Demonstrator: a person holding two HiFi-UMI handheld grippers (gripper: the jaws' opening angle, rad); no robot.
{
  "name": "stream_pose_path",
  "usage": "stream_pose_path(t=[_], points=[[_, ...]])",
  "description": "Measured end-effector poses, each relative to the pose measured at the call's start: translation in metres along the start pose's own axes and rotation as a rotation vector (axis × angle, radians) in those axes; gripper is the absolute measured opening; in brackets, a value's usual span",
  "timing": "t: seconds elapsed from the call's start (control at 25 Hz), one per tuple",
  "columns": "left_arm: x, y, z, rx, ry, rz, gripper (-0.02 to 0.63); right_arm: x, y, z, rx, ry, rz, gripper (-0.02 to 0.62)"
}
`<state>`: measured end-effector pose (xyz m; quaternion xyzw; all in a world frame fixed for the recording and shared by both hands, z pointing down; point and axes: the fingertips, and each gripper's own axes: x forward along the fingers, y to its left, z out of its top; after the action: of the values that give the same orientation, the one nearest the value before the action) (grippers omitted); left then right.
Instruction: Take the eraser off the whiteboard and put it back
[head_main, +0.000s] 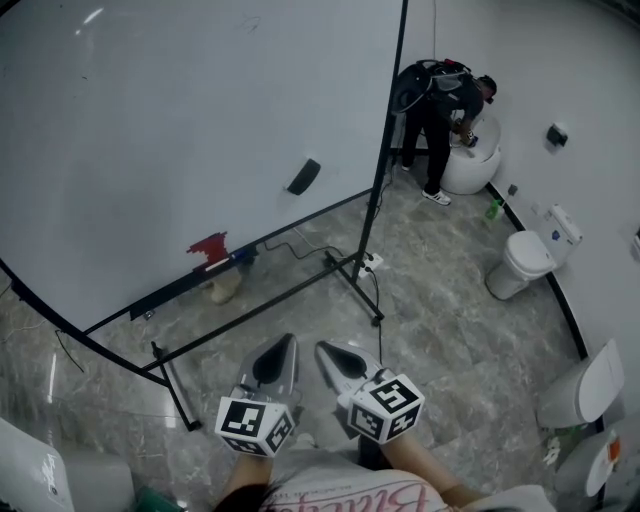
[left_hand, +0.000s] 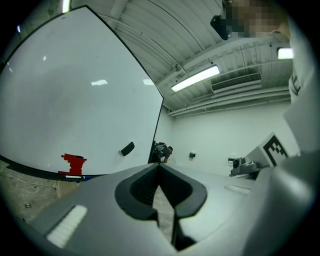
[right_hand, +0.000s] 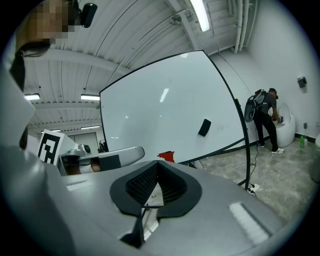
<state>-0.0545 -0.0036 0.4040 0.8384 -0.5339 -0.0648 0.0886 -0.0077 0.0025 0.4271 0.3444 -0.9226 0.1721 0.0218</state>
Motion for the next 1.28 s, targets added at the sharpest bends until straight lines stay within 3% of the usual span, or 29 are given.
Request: stream_pose_path(t=[0.32,0.68,0.92,1.28], points=[[0.027,0.039,0.000,-0.018,0.019,0.027,0.000,0.041,-0.030,0.009,-0.005,0.015,-0.054,0.002],[0.096,0.081,0.010,-0.008,0.011,0.018,-0.001,0.100,-0.083,0.034,-0.007,0.019,-0.090,0.002],[0.144,0.102,0.023,0.003,-0.011,0.018,0.000,0.137,-0.116,0.060,-0.021,0.011,-0.070,0.052],[0.207,0.134,0.040,0.022,-0.038,0.050,0.000,0.192,-0.183,0.094,0.029,-0.003,-0.112,0.158]])
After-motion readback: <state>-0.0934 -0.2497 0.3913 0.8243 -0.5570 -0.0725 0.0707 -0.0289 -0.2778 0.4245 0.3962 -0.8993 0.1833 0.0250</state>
